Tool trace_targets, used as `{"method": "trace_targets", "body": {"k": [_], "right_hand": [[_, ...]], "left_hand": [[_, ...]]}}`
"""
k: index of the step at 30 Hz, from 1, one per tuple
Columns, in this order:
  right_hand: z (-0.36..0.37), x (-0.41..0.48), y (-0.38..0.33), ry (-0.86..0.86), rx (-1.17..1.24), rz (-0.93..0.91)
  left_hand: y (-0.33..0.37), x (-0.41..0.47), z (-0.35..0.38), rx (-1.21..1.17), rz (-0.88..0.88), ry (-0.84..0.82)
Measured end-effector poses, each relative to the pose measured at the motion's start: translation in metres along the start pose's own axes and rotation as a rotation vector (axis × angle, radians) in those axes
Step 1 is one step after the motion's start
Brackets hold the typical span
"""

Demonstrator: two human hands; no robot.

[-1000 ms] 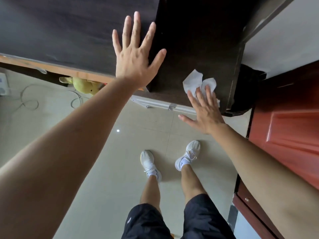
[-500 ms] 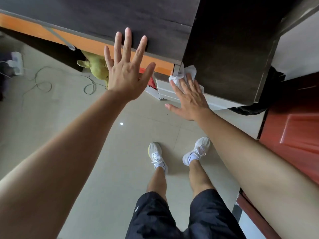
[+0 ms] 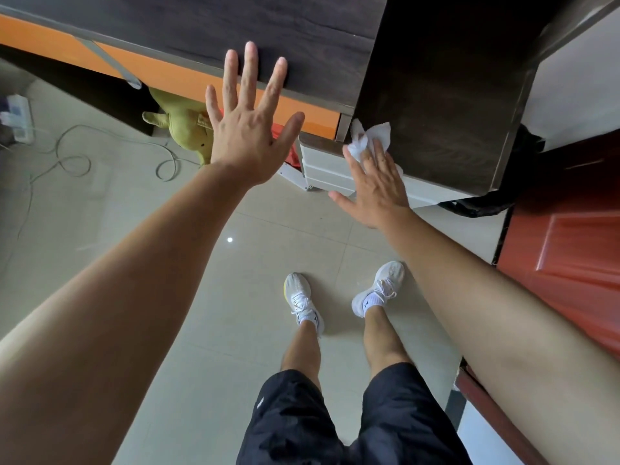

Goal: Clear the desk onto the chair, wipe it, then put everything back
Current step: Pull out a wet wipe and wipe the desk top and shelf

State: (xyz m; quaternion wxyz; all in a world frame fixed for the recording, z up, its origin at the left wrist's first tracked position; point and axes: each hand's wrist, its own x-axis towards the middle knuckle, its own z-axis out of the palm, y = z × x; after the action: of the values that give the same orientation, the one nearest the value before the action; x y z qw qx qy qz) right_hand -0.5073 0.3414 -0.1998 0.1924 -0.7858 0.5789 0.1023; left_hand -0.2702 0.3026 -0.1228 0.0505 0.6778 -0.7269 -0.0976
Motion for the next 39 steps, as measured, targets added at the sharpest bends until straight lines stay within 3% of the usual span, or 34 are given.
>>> {"method": "trace_targets", "body": {"k": [5,8,11,18,21,25,28,35,39], "right_hand": [[-0.002,-0.021,0.024,-0.073,-0.044,-0.149],[-0.001,-0.006,0.004,-0.096,-0.084,-0.3],[-0.002,0.022,-0.029,-0.066,-0.093,-0.339],[-0.006,0.043,-0.055,-0.063,-0.006,-0.302],[-0.007,0.012,-0.007,-0.05,-0.047,-0.252],[-0.01,-0.034,0.081,-0.103,-0.046,-0.039],[-0.014,-0.042,0.111,-0.164,-0.068,-0.026],[-0.03,-0.007,0.073,-0.095,0.121,-0.021],[-0.047,0.056,0.047,-0.181,0.085,-0.018]], "left_hand": [[-0.002,-0.002,-0.002,0.016,0.03,-0.008],[-0.013,-0.004,-0.005,0.062,0.08,-0.016],[-0.018,-0.008,-0.006,0.078,0.091,-0.026],[-0.008,-0.008,-0.007,0.052,0.039,-0.033],[-0.003,-0.01,-0.011,0.03,0.018,-0.026],[0.015,-0.008,-0.011,0.029,-0.055,-0.008],[0.034,0.001,-0.008,0.027,-0.05,0.015],[0.079,0.021,0.002,-0.003,-0.051,0.004],[0.087,0.023,0.007,0.021,-0.104,0.029]]}}
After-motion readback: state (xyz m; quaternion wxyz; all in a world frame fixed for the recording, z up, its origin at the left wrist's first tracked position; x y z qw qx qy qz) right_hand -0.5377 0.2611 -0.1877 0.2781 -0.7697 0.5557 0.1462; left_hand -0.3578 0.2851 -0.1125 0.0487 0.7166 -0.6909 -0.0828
